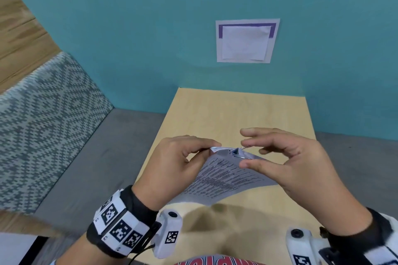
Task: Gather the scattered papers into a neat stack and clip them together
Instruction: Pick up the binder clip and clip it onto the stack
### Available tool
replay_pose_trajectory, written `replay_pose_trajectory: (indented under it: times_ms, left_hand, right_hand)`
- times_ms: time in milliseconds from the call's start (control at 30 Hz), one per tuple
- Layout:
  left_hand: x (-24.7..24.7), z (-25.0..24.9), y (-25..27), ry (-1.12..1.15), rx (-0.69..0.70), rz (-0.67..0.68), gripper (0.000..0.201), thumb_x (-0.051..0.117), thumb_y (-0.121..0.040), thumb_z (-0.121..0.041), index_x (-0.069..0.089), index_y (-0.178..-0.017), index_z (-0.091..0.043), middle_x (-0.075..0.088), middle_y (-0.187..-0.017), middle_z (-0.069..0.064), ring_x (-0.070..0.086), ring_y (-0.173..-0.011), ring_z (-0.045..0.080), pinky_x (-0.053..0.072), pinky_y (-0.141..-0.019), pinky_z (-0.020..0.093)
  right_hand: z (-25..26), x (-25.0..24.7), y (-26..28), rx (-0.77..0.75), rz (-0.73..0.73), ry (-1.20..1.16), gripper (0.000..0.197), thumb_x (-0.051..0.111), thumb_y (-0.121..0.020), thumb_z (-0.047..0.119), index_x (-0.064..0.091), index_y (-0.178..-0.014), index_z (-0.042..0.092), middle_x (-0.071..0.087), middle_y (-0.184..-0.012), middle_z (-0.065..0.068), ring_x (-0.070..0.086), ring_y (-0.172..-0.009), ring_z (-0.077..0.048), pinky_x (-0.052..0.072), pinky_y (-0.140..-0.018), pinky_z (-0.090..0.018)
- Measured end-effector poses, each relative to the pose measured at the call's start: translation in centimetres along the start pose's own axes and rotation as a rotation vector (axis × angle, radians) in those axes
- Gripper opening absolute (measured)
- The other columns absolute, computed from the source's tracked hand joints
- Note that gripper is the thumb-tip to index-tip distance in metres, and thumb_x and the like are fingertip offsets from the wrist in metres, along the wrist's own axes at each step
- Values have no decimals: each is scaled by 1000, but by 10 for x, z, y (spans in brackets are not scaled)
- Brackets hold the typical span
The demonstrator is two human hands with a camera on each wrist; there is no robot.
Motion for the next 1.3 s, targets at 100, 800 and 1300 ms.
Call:
replay_pose_trajectory:
  times_ms: [100,800,1300]
  left_hand:
    - [-3,-1,2,-5,10,-16,23,76,-94,-12,85,-107,-28,83,-99,-18,77,-90,-1,62,-80,33]
    - [0,-19,1,-118,179,8,29,70,-94,-8,83,-114,-23,83,-99,-13,77,-89,10,61,-79,34]
    - [7,4,-5,276,-104,106,14,79,-95,-20,86,-107,-23,83,-103,-17,78,-101,2,60,-94,29]
  right_hand:
    - [8,-3,5,-58,-78,107,21,93,-68,21,83,-85,28,80,-98,27,74,-101,4,51,-88,-8]
    - [13,10,-1,-172,-46,351,15,87,-73,33,81,-77,20,80,-89,22,75,-87,7,44,-115,-42]
    - [-2,14,3,-163,-42,397,11,87,-84,25,81,-90,31,75,-93,27,68,-87,-3,51,-92,-30]
Point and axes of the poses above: each hand's wrist, its own y-axis away from the middle knuckle, its own x-axis out of the palm, z = x × y, the point moved 7 cm from there along -y, towards the middle knuckle
